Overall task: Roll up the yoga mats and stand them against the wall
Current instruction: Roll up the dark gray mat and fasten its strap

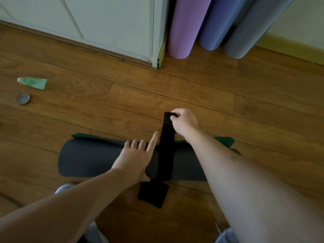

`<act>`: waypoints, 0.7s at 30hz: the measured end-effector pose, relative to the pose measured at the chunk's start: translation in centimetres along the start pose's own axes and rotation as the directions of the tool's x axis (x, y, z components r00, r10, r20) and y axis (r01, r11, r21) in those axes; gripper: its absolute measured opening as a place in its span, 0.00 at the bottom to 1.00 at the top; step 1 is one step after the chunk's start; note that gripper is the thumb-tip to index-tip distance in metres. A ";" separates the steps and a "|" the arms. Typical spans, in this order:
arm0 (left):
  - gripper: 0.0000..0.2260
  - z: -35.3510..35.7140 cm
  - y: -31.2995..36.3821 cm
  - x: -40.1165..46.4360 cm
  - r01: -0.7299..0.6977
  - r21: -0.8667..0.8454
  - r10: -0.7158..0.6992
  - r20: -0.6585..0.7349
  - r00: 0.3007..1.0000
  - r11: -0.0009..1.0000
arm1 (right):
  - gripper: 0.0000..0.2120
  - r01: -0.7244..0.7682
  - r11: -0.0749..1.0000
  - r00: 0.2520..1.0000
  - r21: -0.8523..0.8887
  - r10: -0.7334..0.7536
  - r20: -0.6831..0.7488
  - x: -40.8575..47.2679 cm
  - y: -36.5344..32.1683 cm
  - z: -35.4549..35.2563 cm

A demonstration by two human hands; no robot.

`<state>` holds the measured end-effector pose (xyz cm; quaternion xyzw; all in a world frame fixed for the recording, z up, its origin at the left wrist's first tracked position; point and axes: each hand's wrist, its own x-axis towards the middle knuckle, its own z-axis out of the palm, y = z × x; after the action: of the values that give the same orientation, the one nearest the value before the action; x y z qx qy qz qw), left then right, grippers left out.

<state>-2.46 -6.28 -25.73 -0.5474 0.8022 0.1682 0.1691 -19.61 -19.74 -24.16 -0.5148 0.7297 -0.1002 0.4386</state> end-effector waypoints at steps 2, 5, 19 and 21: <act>0.67 -0.4 0.4 0.0 -0.029 -0.001 0.029 0.055 0.998 1.000 | 0.12 -0.021 1.000 1.000 -0.018 0.021 0.002 0.1 0.3 0.3; 0.61 -0.8 0.7 0.1 -0.060 0.022 0.057 0.120 0.991 0.998 | 0.10 -0.046 0.999 0.999 0.018 0.046 -0.005 0.1 0.5 0.6; 0.59 -1.2 0.7 1.1 0.013 0.131 -0.033 0.148 0.988 0.991 | 0.20 -0.516 0.857 0.832 0.000 0.501 0.238 -10.0 3.9 -3.1; 0.60 -1.4 1.2 1.0 0.018 0.176 -0.044 0.150 0.988 0.984 | 0.19 -0.633 0.774 0.693 0.017 0.557 0.459 -12.2 5.3 -1.7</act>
<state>-4.10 -7.36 -24.83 -0.5285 0.7898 0.1363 0.2800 -23.40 -7.65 -19.78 -0.2183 0.7305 0.1002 0.6393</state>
